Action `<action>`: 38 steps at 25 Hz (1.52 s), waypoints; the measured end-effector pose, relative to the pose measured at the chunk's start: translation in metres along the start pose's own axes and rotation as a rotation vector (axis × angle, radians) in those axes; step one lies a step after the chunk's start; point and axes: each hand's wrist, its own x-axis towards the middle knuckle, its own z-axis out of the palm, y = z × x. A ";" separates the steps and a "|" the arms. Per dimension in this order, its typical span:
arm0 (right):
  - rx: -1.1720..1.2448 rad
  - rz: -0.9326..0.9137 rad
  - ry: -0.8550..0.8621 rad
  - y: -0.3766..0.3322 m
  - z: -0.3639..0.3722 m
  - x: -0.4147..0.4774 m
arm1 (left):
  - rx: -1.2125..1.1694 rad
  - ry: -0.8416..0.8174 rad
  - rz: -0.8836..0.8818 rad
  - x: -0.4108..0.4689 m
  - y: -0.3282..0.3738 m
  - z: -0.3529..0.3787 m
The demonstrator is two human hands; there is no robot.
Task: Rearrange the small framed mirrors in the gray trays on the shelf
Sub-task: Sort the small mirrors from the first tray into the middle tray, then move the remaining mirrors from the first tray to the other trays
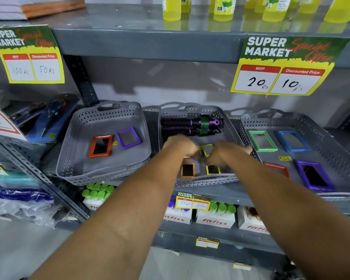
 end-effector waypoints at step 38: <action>0.206 -0.407 0.254 -0.284 0.030 0.016 | -0.111 0.316 -0.411 0.062 -0.245 -0.090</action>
